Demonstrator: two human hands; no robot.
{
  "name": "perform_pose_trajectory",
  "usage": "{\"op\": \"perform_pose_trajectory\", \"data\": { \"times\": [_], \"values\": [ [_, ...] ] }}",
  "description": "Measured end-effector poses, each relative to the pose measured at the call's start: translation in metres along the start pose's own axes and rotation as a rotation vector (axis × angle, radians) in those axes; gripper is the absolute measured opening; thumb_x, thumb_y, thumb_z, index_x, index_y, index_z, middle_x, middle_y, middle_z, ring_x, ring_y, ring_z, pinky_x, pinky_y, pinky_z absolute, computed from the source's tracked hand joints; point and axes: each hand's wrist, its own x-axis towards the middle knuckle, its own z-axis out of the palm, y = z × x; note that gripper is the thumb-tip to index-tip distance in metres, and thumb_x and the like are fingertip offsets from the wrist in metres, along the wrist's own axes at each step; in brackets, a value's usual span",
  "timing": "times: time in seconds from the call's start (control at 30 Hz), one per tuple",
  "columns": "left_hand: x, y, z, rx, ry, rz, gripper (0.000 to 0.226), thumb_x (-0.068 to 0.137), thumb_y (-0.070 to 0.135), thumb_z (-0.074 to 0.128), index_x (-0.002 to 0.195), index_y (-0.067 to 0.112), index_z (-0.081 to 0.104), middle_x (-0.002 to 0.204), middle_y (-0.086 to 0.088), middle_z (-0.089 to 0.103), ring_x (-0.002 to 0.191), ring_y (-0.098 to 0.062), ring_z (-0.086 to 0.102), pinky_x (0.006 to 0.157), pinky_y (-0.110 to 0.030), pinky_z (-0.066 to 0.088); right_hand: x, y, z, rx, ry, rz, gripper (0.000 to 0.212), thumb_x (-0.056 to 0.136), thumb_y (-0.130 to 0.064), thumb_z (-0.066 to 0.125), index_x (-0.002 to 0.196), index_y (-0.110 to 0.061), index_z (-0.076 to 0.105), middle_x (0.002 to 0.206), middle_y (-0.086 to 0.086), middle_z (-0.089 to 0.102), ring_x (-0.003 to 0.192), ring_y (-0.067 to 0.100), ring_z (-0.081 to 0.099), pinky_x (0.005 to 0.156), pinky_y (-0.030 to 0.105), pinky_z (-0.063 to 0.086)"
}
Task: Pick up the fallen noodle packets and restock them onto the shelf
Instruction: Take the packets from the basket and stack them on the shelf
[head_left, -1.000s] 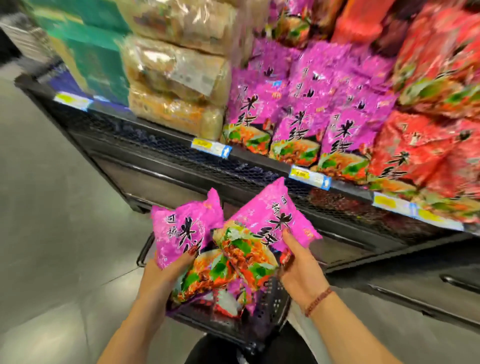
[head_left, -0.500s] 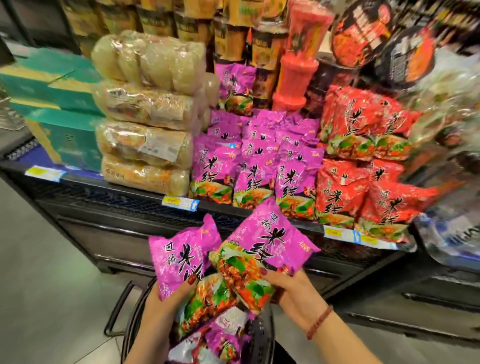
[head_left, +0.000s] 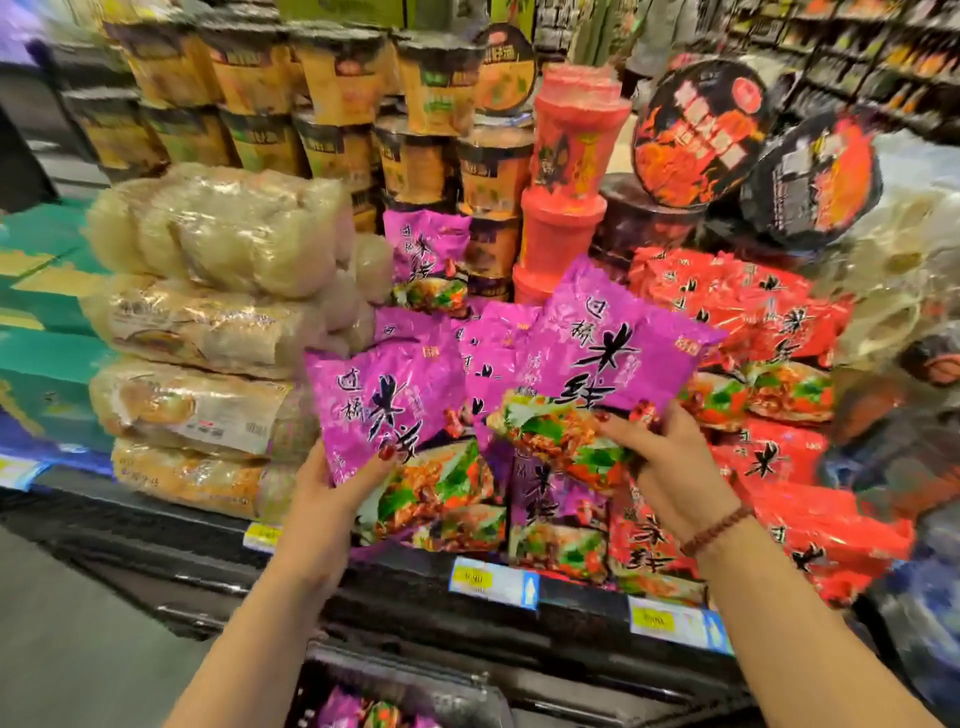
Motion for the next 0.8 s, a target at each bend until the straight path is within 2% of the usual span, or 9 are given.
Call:
{"op": "perform_pose_trajectory", "data": {
  "times": [0.1, 0.17, 0.23, 0.37, 0.43, 0.53, 0.63, 0.73, 0.8],
  "values": [
    [0.057, 0.017, 0.034, 0.093, -0.015, 0.111, 0.025, 0.084, 0.001, 0.066, 0.105, 0.015, 0.063, 0.087, 0.003, 0.075, 0.076, -0.009, 0.069, 0.068, -0.023, 0.056, 0.057, -0.024, -0.014, -0.097, 0.019, -0.082, 0.062, 0.043, -0.005, 0.087, 0.097, -0.017, 0.057, 0.087, 0.001, 0.071, 0.082, 0.018, 0.068, 0.08, 0.039, 0.057],
    [0.097, 0.028, 0.061, 0.153, -0.021, 0.153, 0.025, 0.085, -0.006, 0.062, 0.095, 0.017, 0.062, 0.074, 0.01, 0.073, 0.064, -0.003, 0.066, 0.061, -0.018, 0.053, 0.092, -0.033, -0.021, -0.172, 0.037, -0.141, 0.064, 0.047, -0.009, 0.09, 0.102, -0.02, 0.057, 0.09, -0.002, 0.071, 0.084, 0.019, 0.067, 0.081, 0.041, 0.056],
    [0.137, 0.035, 0.083, 0.234, -0.008, 0.191, 0.026, 0.085, -0.007, 0.064, 0.092, 0.018, 0.06, 0.069, 0.013, 0.071, 0.06, 0.002, 0.062, 0.059, -0.016, 0.051, 0.123, -0.036, -0.025, -0.236, 0.071, -0.202, 0.051, 0.064, -0.001, 0.08, 0.104, -0.023, 0.057, 0.088, -0.009, 0.071, 0.084, 0.013, 0.066, 0.08, 0.037, 0.055],
    [0.206, 0.03, 0.111, 0.283, 0.009, 0.272, 0.027, 0.081, 0.007, 0.071, 0.103, 0.02, 0.062, 0.095, -0.002, 0.07, 0.083, -0.01, 0.062, 0.08, -0.03, 0.051, 0.169, -0.024, -0.02, -0.327, 0.141, -0.254, 0.044, 0.078, 0.012, 0.067, 0.099, -0.023, 0.052, 0.086, -0.005, 0.063, 0.078, 0.012, 0.058, 0.078, 0.038, 0.05],
    [0.23, 0.022, 0.12, 0.293, 0.008, 0.262, 0.03, 0.084, 0.007, 0.07, 0.11, 0.017, 0.059, 0.097, 0.0, 0.069, 0.085, -0.009, 0.062, 0.084, -0.032, 0.051, 0.185, -0.013, -0.018, -0.369, 0.15, -0.247, 0.042, 0.079, 0.011, 0.066, 0.101, -0.022, 0.052, 0.092, -0.001, 0.063, 0.083, 0.014, 0.057, 0.083, 0.037, 0.049],
    [0.25, 0.006, 0.128, 0.356, 0.026, 0.242, 0.043, 0.083, 0.021, 0.071, 0.123, 0.016, 0.054, 0.116, -0.004, 0.067, 0.105, -0.019, 0.063, 0.1, -0.043, 0.048, 0.201, -0.001, -0.019, -0.459, 0.16, -0.267, 0.043, 0.081, 0.007, 0.066, 0.116, -0.013, 0.05, 0.102, -0.005, 0.061, 0.092, 0.01, 0.056, 0.093, 0.029, 0.045],
    [0.258, -0.008, 0.134, 0.472, 0.074, 0.158, 0.07, 0.088, 0.028, 0.067, 0.147, 0.009, 0.035, 0.147, -0.009, 0.045, 0.135, -0.024, 0.043, 0.115, -0.042, 0.032, 0.211, 0.004, -0.018, -0.565, 0.161, -0.219, 0.055, 0.087, 0.0, 0.063, 0.137, -0.007, 0.04, 0.118, -0.003, 0.051, 0.108, 0.011, 0.048, 0.091, 0.014, 0.035],
    [0.262, -0.018, 0.143, 0.65, 0.123, 0.173, 0.071, 0.097, 0.023, 0.057, 0.153, 0.003, 0.019, 0.154, -0.014, 0.033, 0.142, -0.028, 0.031, 0.115, -0.03, 0.023, 0.22, 0.012, -0.02, -0.702, 0.159, -0.141, 0.055, 0.089, -0.001, 0.057, 0.139, -0.005, 0.035, 0.111, 0.001, 0.051, 0.112, 0.024, 0.053, 0.083, 0.015, 0.032],
    [0.261, -0.018, 0.15, 0.74, 0.149, 0.209, 0.071, 0.099, 0.02, 0.055, 0.152, -0.003, 0.014, 0.141, -0.017, 0.048, 0.129, -0.03, 0.046, 0.101, -0.025, 0.027, 0.227, 0.017, -0.02, -0.772, 0.181, -0.05, 0.061, 0.09, -0.003, 0.055, 0.144, -0.001, 0.026, 0.119, 0.012, 0.055, 0.117, 0.029, 0.053, 0.087, 0.023, 0.036]
  ]
}}
